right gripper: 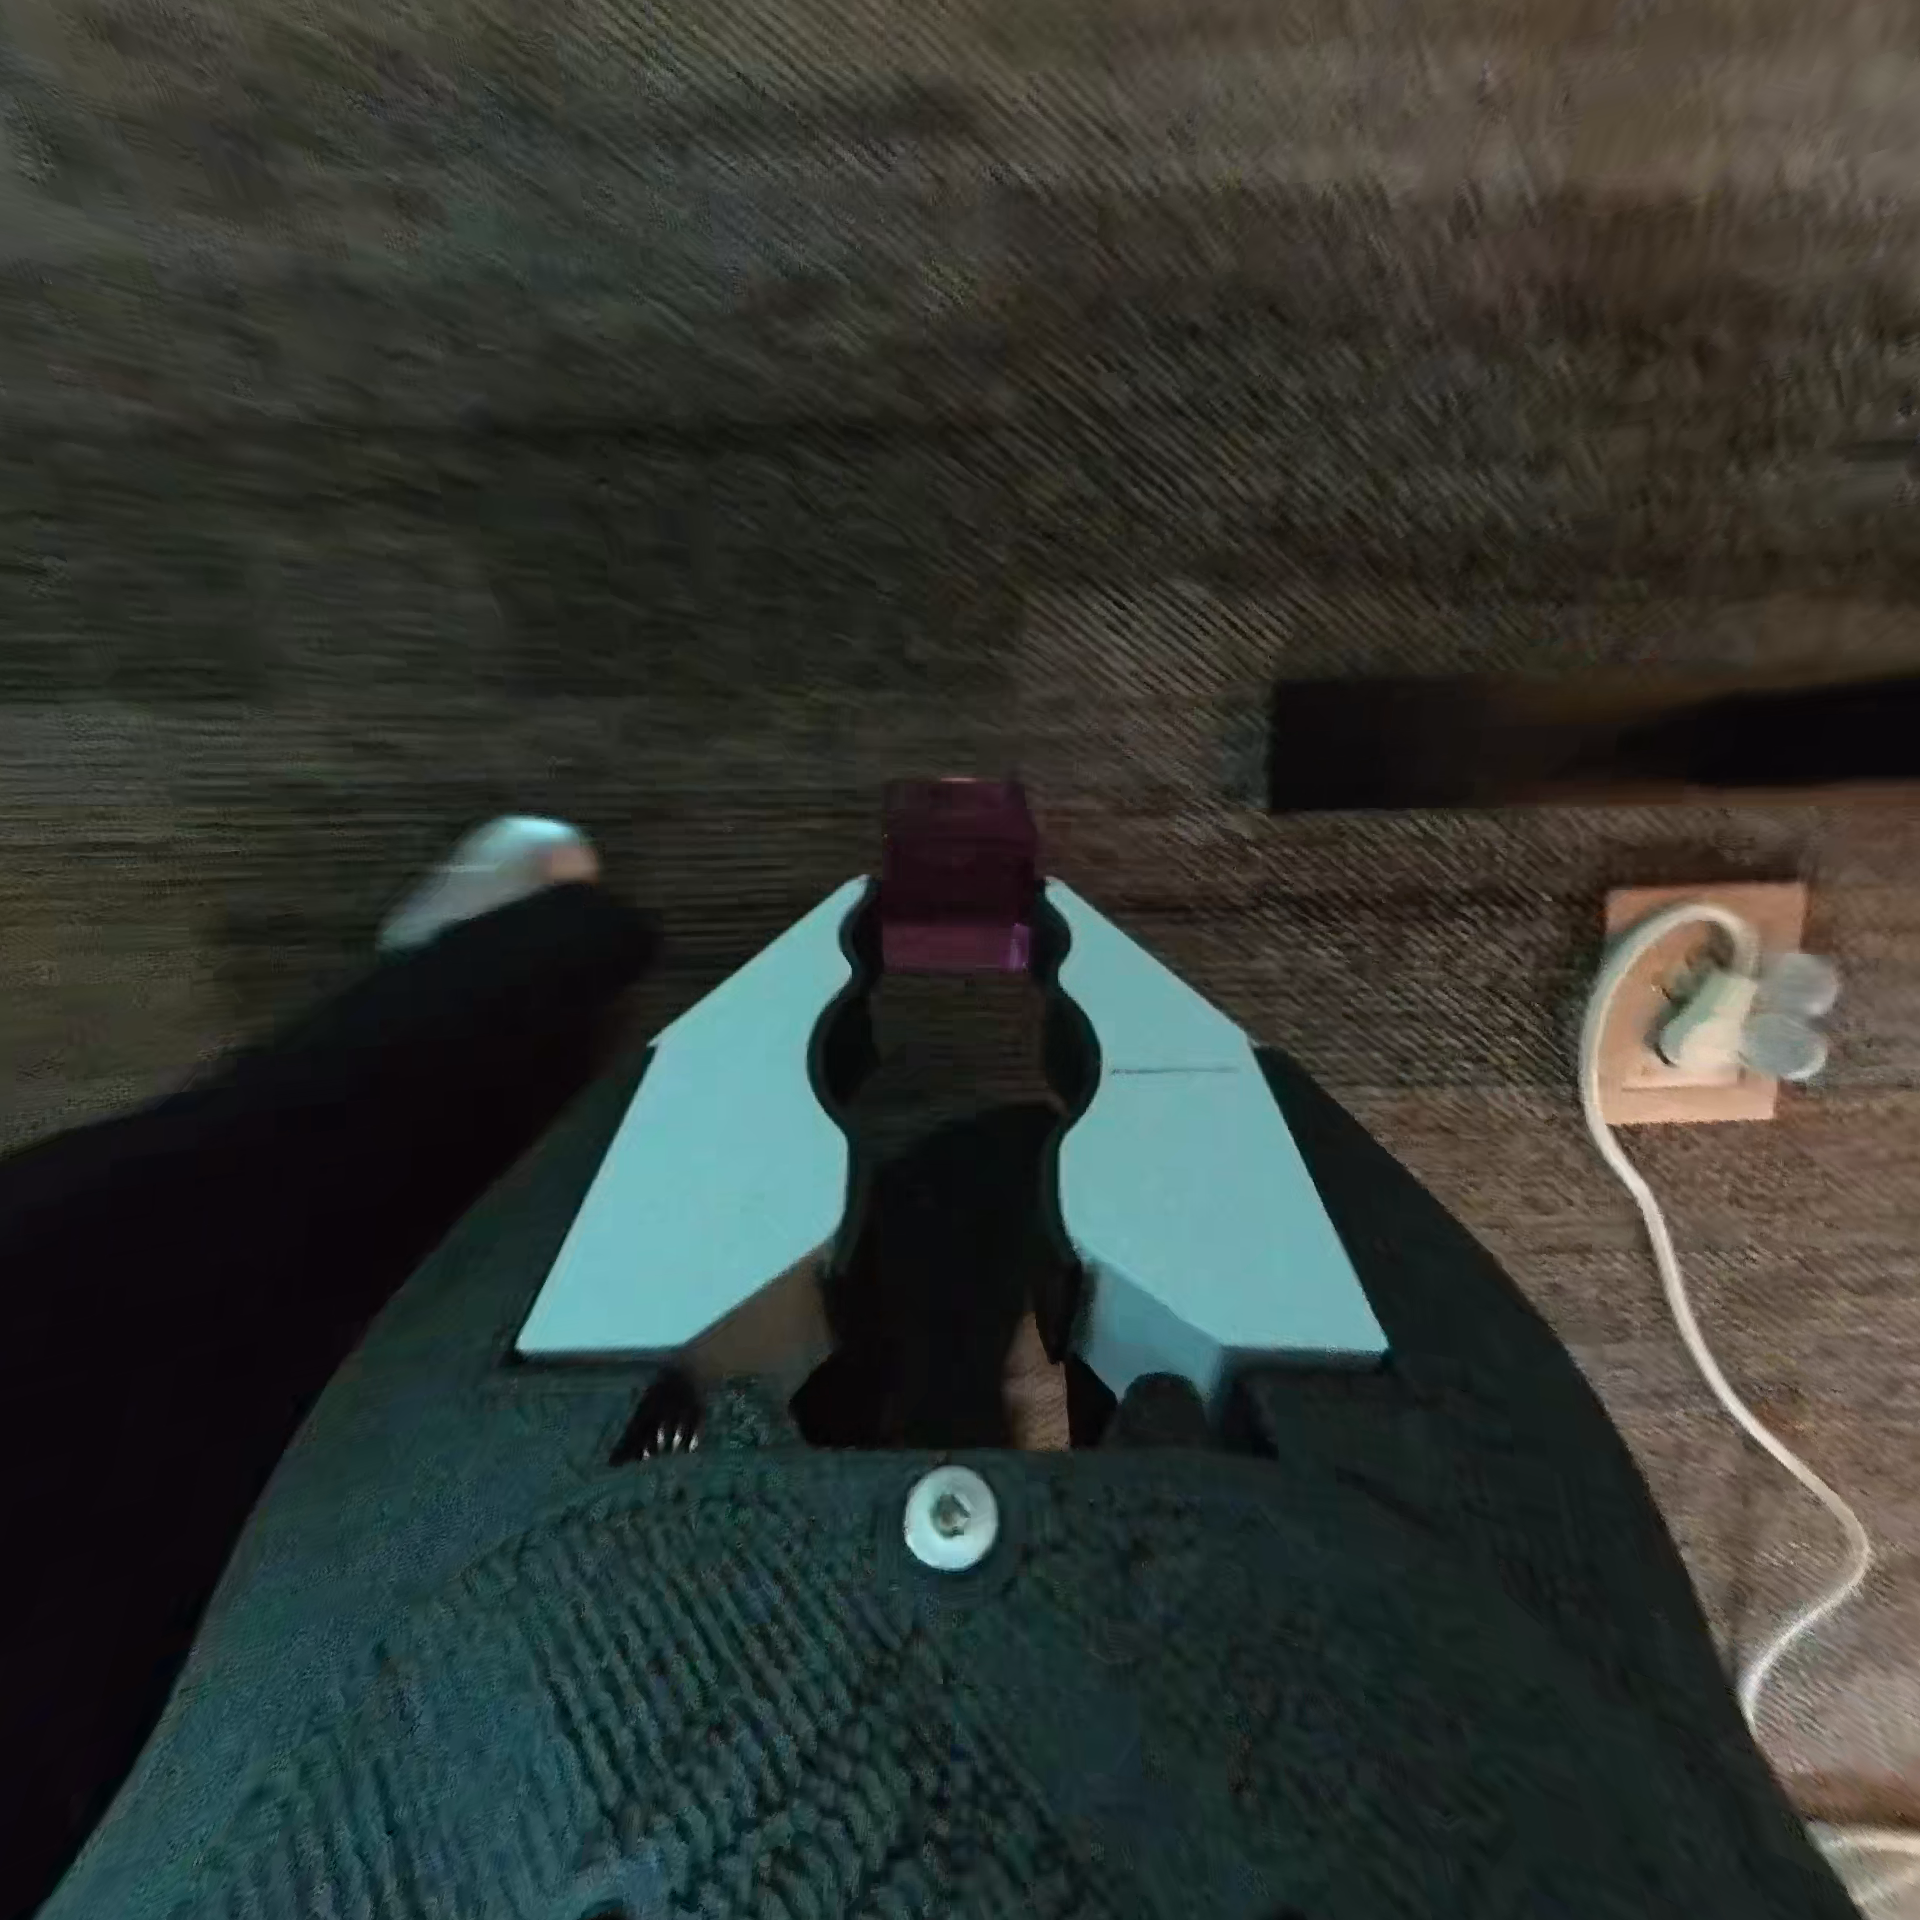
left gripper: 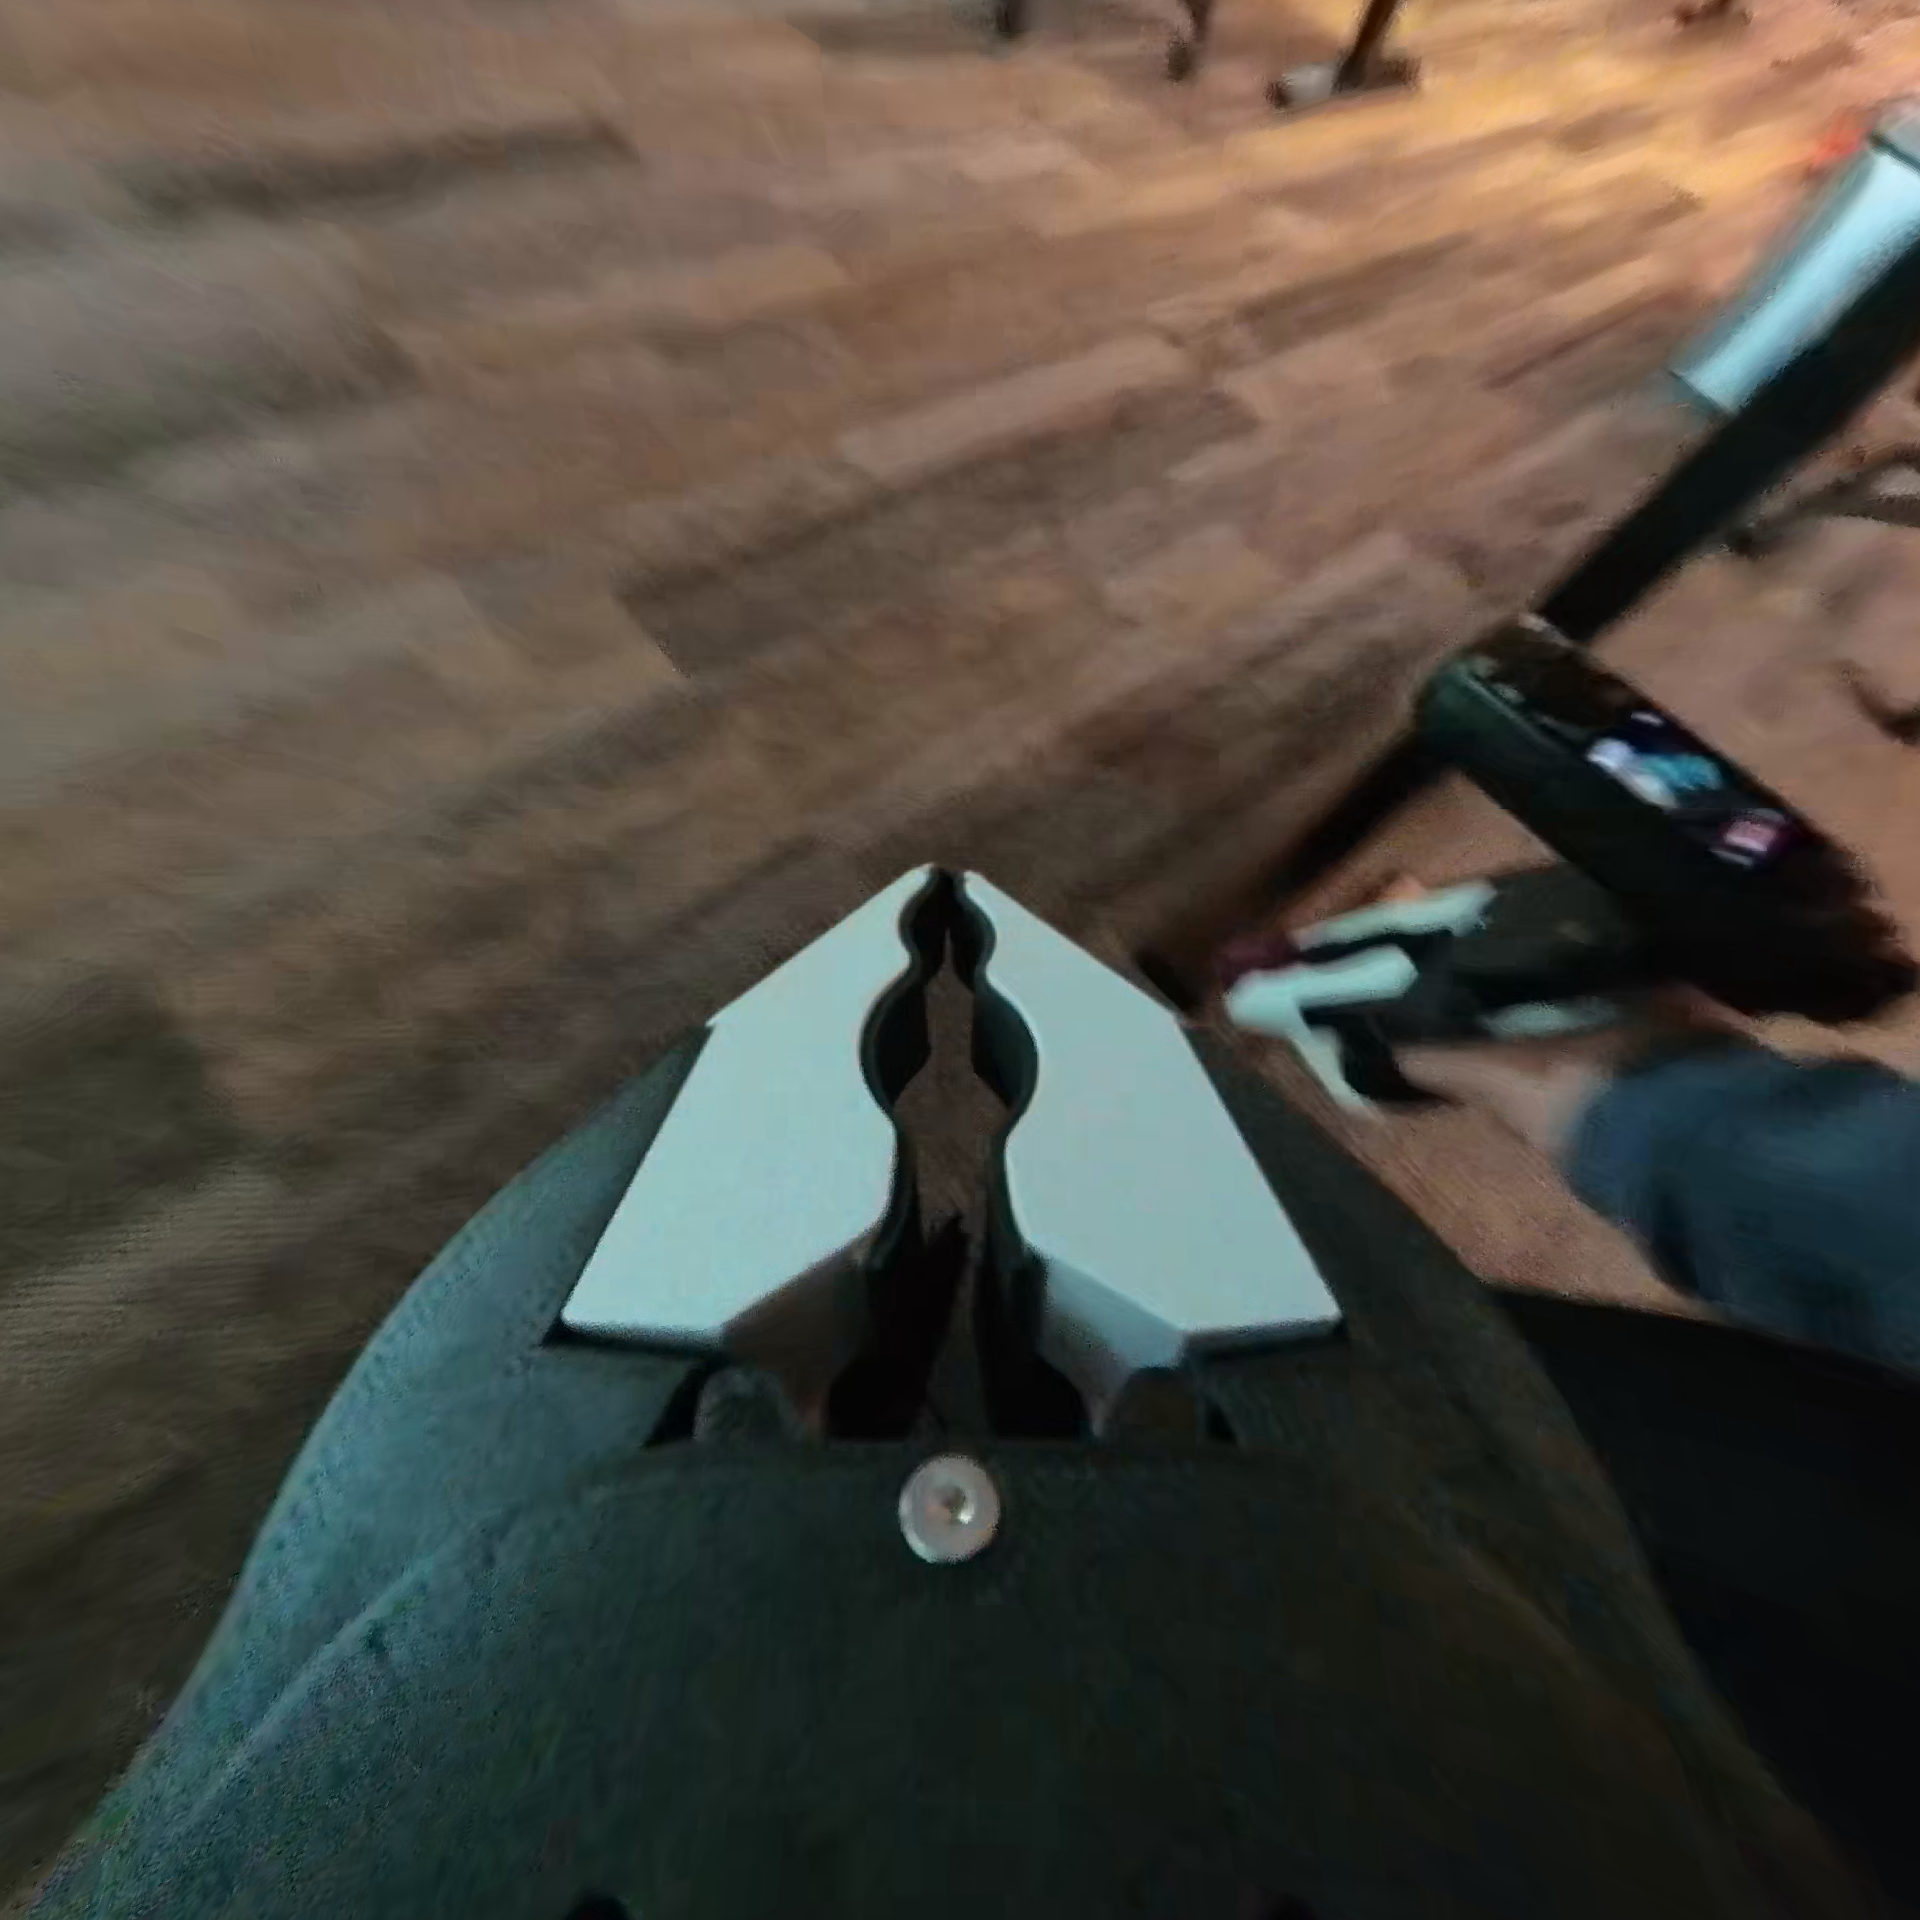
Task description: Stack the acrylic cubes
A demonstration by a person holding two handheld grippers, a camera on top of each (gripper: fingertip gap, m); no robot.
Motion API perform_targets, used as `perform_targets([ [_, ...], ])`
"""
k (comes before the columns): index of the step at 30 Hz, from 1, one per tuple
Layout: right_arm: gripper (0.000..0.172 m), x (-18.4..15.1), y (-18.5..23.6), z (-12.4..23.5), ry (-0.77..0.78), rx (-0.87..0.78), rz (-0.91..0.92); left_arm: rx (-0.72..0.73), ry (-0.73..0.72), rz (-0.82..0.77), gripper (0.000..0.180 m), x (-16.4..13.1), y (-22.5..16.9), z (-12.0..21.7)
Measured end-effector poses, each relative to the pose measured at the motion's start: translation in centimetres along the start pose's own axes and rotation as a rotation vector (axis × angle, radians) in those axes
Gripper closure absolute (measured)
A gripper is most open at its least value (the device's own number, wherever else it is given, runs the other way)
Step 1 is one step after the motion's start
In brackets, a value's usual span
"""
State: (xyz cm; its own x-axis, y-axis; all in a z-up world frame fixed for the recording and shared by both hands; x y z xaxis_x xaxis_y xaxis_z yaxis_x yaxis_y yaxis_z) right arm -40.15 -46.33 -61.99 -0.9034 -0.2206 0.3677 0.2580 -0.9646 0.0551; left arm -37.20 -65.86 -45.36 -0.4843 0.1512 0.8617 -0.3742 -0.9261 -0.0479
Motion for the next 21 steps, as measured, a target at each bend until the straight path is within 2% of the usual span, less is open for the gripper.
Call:
perform_targets([
  [2,0.145,2.9,4.3,4.9,-0.013,0.066,0.008,0.008,-0.094,-0.024,0.180,5.2,1.5,1.8],
  [5,0.146,7.1,9.8,12.5,-0.064,0.201,0.063,-0.061,-0.219,-0.096,0.180,12.9,2.5,4.5],
  [9,0.146,11.2,13.7,22.4,-0.171,0.324,0.239,-0.188,-0.322,-0.199,0.180,21.9,3.1,7.5],
  [12,0.146,14.0,13.7,29.3,-0.307,0.332,0.308,-0.276,-0.420,-0.262,0.180,28.4,2.7,9.3],
  [15,0.146,16.5,12.0,37.2,-0.471,0.329,0.209,-0.351,-0.491,-0.336,0.180,33.5,1.5,10.9],
  [18,0.146,17.3,9.1,45.8,-0.613,0.309,0.091,-0.453,-0.537,-0.368,0.180,37.1,-0.4,12.2],
  [21,0.145,16.3,5.0,54.3,-0.697,0.224,0.048,-0.545,-0.554,-0.411,0.180,39.4,-2.6,12.9],
])
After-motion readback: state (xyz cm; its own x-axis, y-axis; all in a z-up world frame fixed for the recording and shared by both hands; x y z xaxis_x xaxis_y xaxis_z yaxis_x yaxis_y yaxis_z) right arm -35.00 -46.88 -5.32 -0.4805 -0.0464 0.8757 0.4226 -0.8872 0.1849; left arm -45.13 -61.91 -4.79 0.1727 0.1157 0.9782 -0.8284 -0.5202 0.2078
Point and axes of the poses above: each gripper's, where its closed fingertips meet, z back along the fingers, x out of its top, y = z × x across the jaws, the point moved 4 cm from there along z, back along the fingers, and after that the axes turned 9 degrees about -z, right-handed, at the moved point
